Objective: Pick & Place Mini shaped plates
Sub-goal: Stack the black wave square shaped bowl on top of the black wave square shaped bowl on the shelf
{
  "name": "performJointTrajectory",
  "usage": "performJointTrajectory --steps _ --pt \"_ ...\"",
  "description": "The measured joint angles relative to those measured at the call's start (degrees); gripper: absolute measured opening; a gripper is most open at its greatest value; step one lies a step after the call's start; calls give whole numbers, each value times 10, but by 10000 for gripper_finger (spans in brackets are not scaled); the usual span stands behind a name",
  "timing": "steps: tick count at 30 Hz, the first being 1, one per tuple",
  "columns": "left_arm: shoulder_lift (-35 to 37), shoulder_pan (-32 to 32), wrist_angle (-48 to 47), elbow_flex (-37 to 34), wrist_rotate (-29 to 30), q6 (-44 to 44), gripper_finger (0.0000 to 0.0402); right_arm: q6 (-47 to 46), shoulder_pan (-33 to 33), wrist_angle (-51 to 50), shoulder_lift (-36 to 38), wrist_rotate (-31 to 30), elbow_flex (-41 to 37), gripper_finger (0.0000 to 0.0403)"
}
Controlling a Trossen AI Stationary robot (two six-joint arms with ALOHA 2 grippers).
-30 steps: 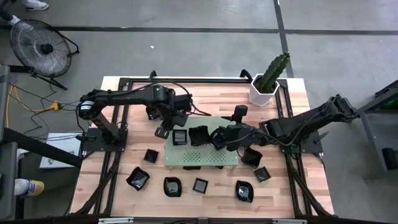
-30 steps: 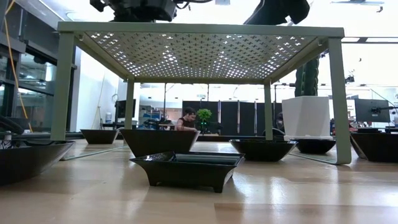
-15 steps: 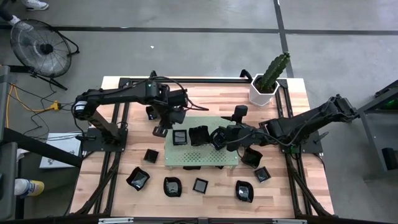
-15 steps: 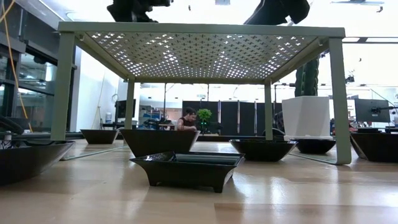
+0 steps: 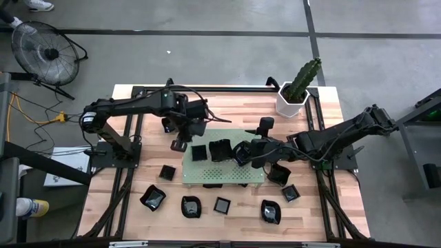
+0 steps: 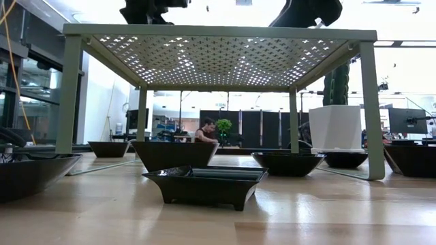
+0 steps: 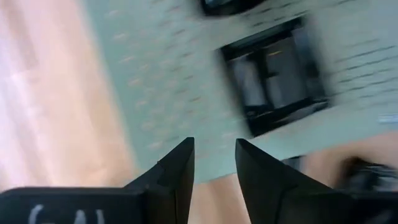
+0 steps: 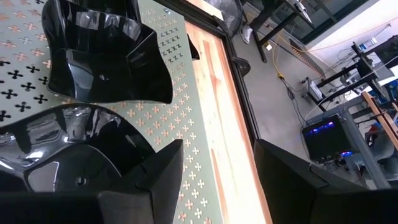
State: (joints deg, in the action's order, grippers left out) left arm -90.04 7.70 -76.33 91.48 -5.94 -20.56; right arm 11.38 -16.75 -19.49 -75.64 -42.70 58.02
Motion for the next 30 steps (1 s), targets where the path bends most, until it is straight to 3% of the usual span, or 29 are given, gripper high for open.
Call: performJointTrajectory --steps 8,13,16,20,24,30 --pt "56 2 -4 -1 116 -33 113 -3 0 -9 0 -5 0 193" --pt "118 3 0 -1 219 -23 113 -11 0 -15 0 -16 0 193" --pt "142 20 0 -3 244 -8 113 -11 0 -13 0 -18 0 193" --pt "164 54 4 -43 246 -8 113 -10 0 -9 0 -22 0 193" --pt "175 106 30 -126 238 -30 113 -11 0 -8 2 -30 0 193" --pt "191 203 136 -263 99 -94 113 -10 0 -9 16 -39 0 193"
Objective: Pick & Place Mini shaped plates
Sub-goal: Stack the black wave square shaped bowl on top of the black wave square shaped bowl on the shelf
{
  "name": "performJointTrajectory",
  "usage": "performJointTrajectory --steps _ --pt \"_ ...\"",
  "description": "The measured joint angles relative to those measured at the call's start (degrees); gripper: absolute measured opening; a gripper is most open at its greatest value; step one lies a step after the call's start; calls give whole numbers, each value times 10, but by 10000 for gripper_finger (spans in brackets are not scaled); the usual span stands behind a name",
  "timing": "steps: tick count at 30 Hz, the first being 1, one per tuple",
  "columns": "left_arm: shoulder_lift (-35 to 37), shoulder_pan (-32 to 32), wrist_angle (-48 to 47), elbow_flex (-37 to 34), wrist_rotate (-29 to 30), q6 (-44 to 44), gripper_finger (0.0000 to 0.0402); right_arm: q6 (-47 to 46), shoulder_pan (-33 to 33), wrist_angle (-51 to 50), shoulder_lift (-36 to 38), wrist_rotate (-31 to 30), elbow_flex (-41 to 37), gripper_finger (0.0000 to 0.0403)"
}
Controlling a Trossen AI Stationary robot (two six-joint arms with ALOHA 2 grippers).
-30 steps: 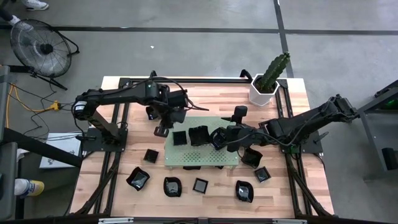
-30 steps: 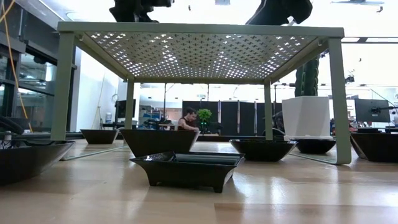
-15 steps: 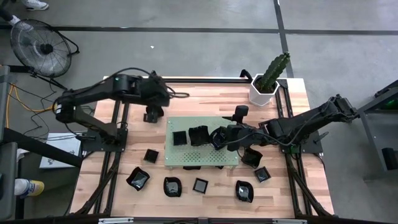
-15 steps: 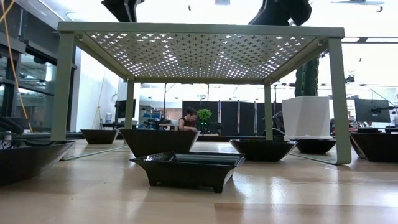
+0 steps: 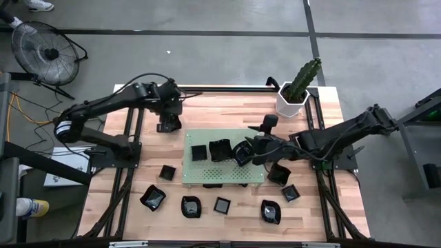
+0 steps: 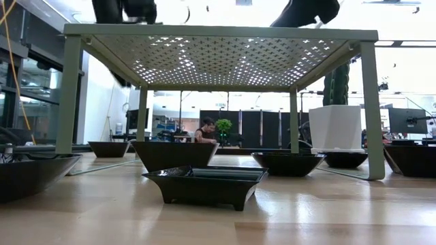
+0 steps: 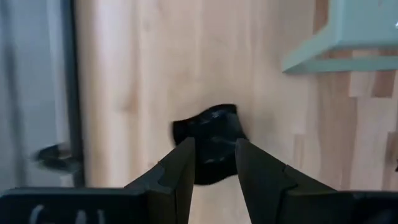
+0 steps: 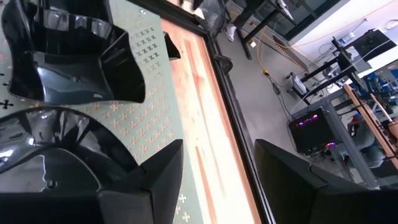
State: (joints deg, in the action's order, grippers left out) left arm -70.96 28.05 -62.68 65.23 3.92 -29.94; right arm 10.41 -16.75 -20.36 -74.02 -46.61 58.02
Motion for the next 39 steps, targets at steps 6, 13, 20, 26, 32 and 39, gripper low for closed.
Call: performJointTrajectory --steps 6,13,20,26,32,39 --pt "0 70 54 -92 -79 -25 113 0 0 -3 16 -8 0 193" --pt "0 103 137 -175 -135 -31 113 3 1 -9 38 -77 0 193" --pt "0 102 189 -227 -125 -22 113 -50 36 -89 88 -58 0 193" --pt "0 102 193 -231 -125 -13 113 -104 56 -133 156 -54 -35 193" --pt "0 102 195 -231 -122 34 113 -91 63 0 264 -12 -166 193" --pt "-13 93 194 -231 -119 73 113 -26 62 187 368 41 -283 193"
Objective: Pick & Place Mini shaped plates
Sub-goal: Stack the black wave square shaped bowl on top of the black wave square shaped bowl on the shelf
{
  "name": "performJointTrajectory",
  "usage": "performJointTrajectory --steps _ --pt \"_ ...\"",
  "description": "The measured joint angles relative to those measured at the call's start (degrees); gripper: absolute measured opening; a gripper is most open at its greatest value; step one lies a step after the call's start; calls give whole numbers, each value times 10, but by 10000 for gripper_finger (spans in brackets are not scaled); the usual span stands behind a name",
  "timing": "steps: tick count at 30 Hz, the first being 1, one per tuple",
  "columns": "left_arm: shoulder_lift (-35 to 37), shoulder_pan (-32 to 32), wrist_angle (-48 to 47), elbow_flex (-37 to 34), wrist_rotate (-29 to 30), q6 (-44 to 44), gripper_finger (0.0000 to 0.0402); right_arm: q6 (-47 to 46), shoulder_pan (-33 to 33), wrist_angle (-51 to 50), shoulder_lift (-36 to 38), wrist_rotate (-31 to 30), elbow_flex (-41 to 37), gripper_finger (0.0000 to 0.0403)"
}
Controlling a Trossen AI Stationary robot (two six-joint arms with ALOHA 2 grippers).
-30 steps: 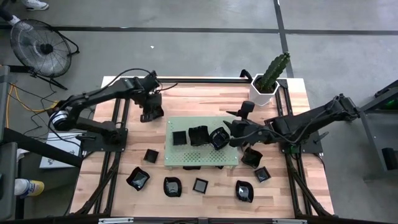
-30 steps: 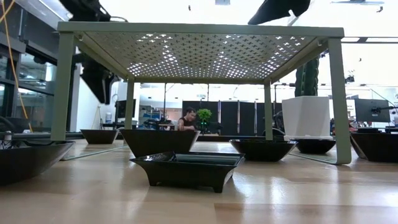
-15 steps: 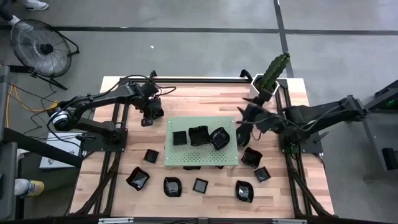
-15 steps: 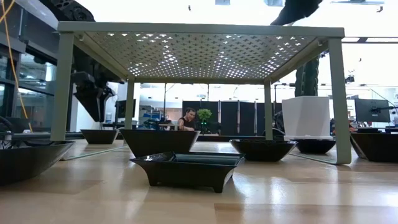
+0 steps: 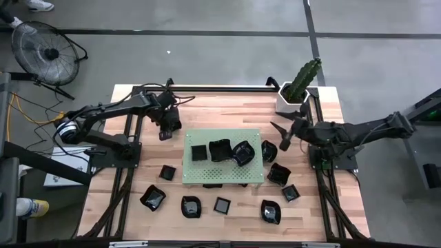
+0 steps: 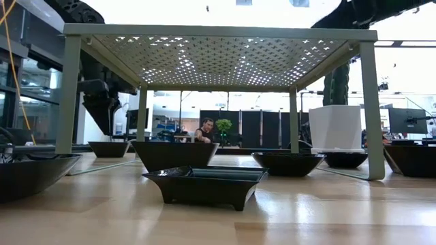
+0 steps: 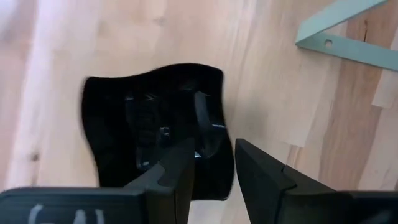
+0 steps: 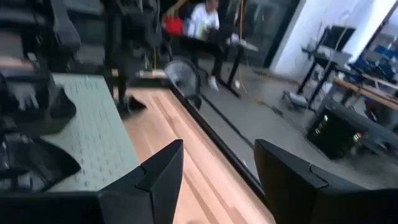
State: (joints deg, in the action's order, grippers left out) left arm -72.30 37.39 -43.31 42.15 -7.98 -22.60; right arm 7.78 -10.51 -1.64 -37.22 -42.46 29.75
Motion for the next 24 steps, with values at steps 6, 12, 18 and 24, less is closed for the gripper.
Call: performJointTrajectory --steps 6,12,18,24 --pt "-43 -29 9 0 17 8 113 13 0 28 32 40 -24 193" --pt "-61 -34 22 0 67 21 113 13 0 27 31 41 -26 193" --pt "-64 -34 30 0 85 12 113 13 0 27 31 44 -26 193" --pt "-64 -38 25 0 101 -17 113 13 0 34 31 44 -26 193"
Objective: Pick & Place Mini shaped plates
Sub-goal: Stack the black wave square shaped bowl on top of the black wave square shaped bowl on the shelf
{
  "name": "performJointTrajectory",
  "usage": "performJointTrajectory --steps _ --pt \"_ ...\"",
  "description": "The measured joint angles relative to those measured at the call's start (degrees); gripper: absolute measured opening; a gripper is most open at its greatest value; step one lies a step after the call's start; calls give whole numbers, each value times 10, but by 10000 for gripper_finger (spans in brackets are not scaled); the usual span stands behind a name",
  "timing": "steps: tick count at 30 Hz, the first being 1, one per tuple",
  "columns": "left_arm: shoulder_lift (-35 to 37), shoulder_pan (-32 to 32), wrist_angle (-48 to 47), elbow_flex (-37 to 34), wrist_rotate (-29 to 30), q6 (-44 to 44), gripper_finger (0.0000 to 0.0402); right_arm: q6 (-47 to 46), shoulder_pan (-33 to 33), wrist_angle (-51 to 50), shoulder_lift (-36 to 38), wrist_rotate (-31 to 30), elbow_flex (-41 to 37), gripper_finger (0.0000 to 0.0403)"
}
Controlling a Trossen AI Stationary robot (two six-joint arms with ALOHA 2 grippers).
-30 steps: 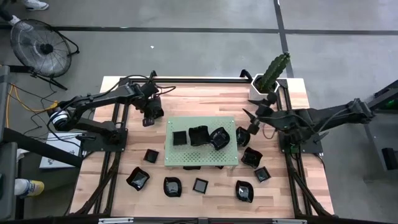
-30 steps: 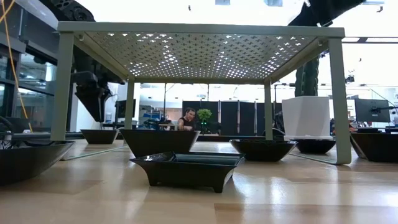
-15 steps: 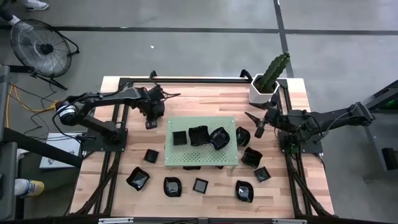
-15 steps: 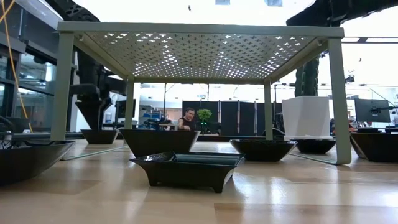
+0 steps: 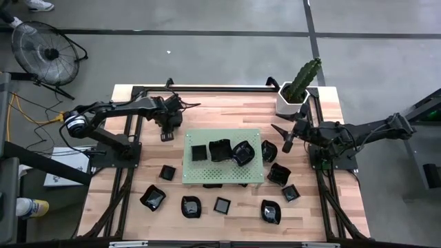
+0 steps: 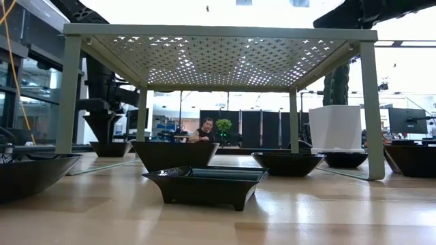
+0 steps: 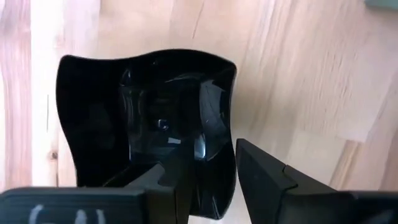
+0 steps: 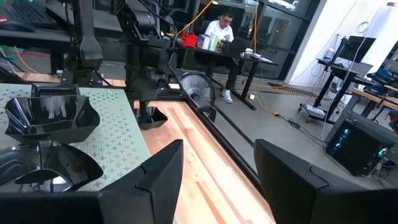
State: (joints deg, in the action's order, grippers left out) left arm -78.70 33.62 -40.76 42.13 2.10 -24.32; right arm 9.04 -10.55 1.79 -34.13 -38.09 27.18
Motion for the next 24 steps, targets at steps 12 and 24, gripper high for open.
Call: performJointTrajectory --steps 12,24 --pt "0 -41 0 0 63 -53 113 0 0 3 0 45 0 193" --pt "0 -40 -4 0 59 -36 60 1 0 -19 0 45 0 193"
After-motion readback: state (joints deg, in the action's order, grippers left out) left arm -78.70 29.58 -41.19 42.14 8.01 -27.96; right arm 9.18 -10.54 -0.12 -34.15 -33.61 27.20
